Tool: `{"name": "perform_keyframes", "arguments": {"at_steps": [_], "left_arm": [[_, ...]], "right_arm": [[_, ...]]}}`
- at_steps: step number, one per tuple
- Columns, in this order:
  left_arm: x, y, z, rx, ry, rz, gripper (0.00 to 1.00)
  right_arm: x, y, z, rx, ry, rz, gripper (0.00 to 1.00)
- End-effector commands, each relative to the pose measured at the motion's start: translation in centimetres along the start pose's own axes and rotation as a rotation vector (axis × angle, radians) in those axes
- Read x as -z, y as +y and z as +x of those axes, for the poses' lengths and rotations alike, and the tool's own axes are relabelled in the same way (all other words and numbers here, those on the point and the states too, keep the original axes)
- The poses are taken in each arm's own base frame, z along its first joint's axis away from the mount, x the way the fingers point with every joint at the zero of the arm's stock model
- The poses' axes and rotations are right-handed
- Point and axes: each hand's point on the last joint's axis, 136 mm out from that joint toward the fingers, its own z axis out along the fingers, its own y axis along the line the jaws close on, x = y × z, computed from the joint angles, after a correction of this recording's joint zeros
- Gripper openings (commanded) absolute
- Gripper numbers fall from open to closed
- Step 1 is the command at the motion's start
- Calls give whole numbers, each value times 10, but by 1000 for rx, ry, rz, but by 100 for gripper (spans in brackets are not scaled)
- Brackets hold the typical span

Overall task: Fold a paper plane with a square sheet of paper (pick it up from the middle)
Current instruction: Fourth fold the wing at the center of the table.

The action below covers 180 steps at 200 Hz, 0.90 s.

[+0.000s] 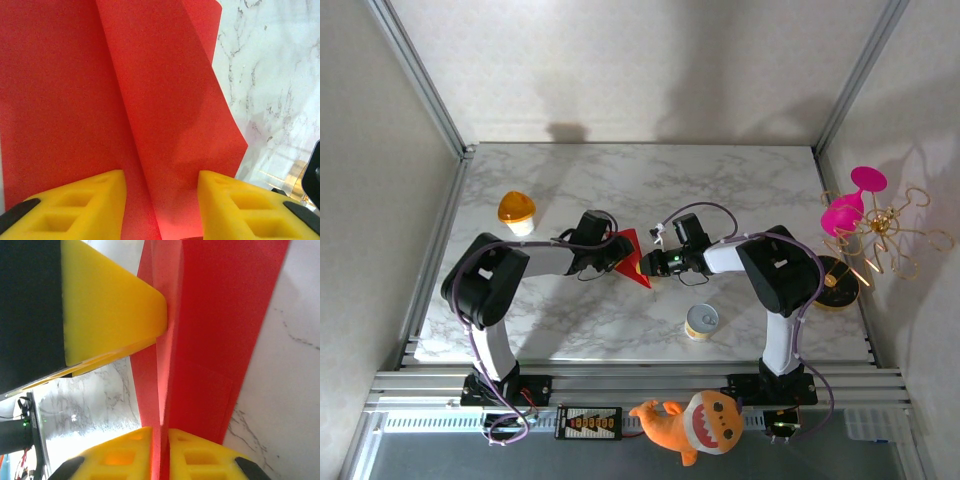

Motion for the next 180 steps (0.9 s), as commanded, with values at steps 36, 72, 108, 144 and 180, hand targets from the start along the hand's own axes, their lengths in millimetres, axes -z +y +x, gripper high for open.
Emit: {"name": "perform_keyframes", "arguments": {"at_steps": [36, 72, 108, 144, 180], "left_arm": [[-12, 76, 23, 11, 53, -277, 43], [-6, 53, 14, -3, 27, -209, 42], [26, -8, -17, -20, -80, -16, 44], [62, -31, -38, -23, -190, 130, 44], [60, -41, -23, -55, -136, 286, 35]], "right_arm": [[-7, -35, 26, -104, 61, 95, 12], [-7, -39, 29, -131, 75, 98, 9], [-6, -45, 32, -163, 86, 105, 8], [-5, -51, 34, -191, 89, 112, 7], [-5, -53, 33, -207, 89, 113, 7]]}}
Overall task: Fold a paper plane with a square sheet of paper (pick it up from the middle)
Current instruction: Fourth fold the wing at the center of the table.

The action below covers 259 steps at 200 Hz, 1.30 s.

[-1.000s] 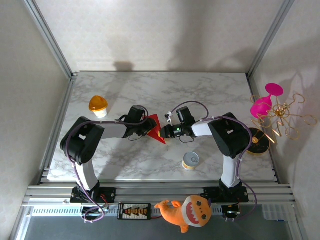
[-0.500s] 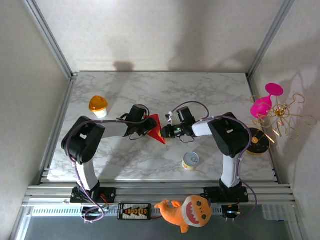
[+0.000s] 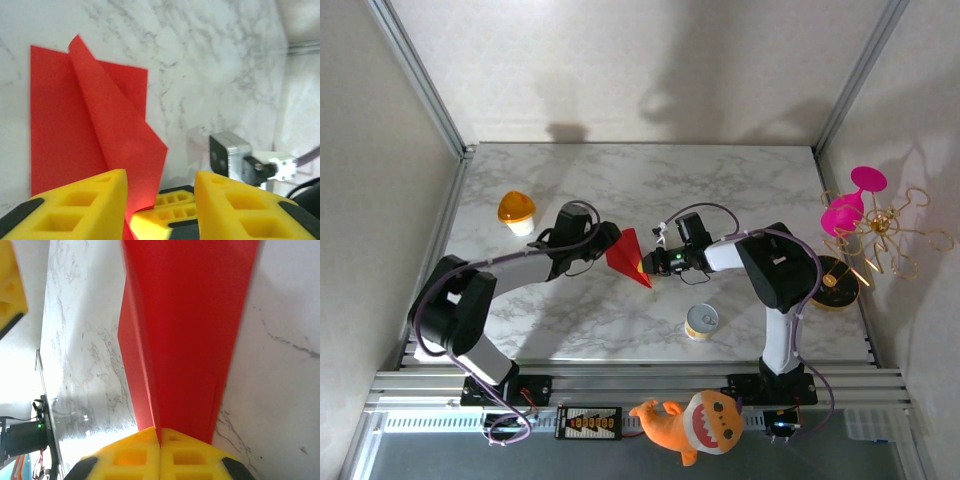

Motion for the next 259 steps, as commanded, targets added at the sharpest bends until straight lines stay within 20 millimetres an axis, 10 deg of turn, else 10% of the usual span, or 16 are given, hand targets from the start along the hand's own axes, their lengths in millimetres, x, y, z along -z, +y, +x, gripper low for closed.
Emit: {"name": "perform_keyframes", "arguments": {"at_steps": [1, 80, 259], "left_arm": [[-4, -10, 10, -11, 40, 123, 35], [-34, -3, 41, 6, 157, 226, 17], [-56, 26, 56, 24, 204, 159, 13]], "right_arm": [[-5, -49, 30, -143, 67, 147, 7], [-4, -50, 29, -161, 67, 146, 8], [-4, -56, 33, -178, 78, 164, 11]]}}
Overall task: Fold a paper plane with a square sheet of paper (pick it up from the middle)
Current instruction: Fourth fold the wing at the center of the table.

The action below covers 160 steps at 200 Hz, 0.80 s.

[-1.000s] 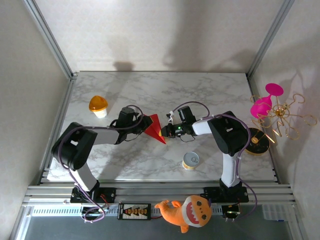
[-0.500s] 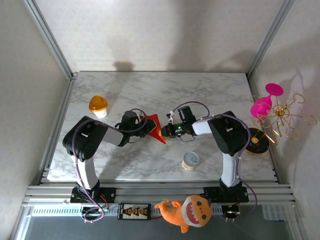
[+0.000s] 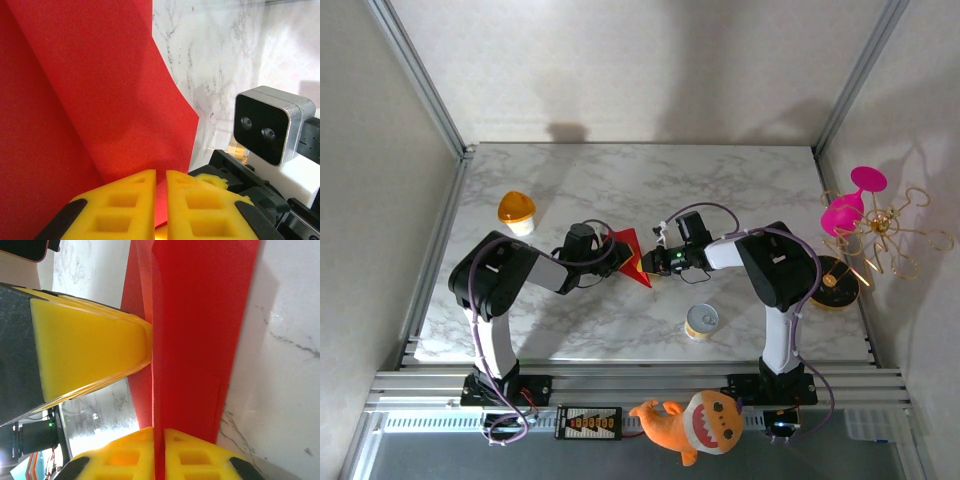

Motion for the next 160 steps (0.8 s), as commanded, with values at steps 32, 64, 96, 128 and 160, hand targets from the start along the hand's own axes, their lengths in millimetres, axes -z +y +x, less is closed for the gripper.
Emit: {"name": "perform_keyframes", "arguments": {"at_steps": [32, 64, 96, 128, 160], "left_arm": [[-6, 5, 2, -7, 8, -23, 13], [-7, 4, 1, -9, 6, -21, 14], [-7, 4, 1, -12, 8, -19, 15], [-9, 5, 1, -15, 14, -17, 15], [-12, 9, 2, -9, 21, -21, 15]], "right_arm": [[-4, -64, 35, -159, 70, 204, 8], [-5, -67, 37, -179, 81, 213, 6], [-5, -72, 39, -195, 85, 222, 6], [-5, -73, 40, -200, 84, 222, 7], [-4, -74, 40, -200, 85, 224, 9]]}}
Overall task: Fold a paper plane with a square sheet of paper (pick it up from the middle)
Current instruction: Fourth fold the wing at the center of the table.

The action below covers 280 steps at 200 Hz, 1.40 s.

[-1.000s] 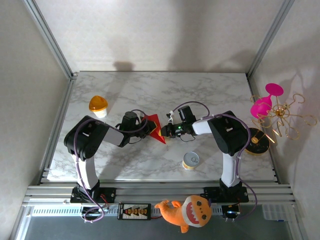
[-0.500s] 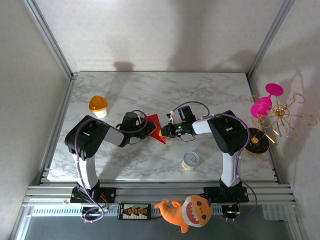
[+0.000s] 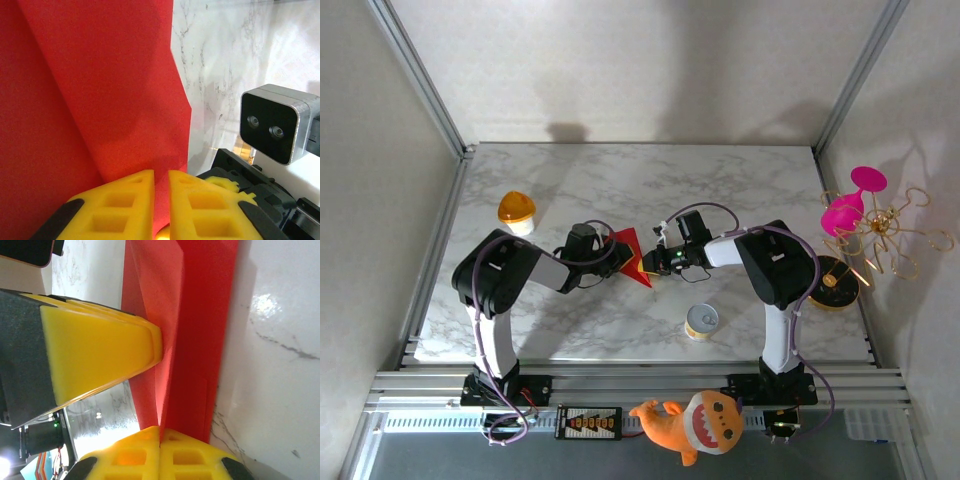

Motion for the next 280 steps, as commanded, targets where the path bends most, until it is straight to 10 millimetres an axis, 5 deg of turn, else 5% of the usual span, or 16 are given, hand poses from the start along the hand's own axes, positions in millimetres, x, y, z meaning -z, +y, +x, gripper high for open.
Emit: {"name": "perform_keyframes", "arguments": {"at_steps": [1, 88, 193, 280], "left_arm": [[-7, 2, 2, -17, 11, -2, 15], [-7, 27, 5, 15, 10, -84, 15], [-5, 59, 9, 62, 12, -223, 15], [-5, 74, 12, 98, 27, -304, 15]], "right_arm": [[-4, -72, 38, -161, 61, 225, 9], [0, -63, 30, -154, 55, 227, 15], [21, 5, 2, -30, 26, 111, 23], [13, -9, 14, 2, 76, 175, 20]]}}
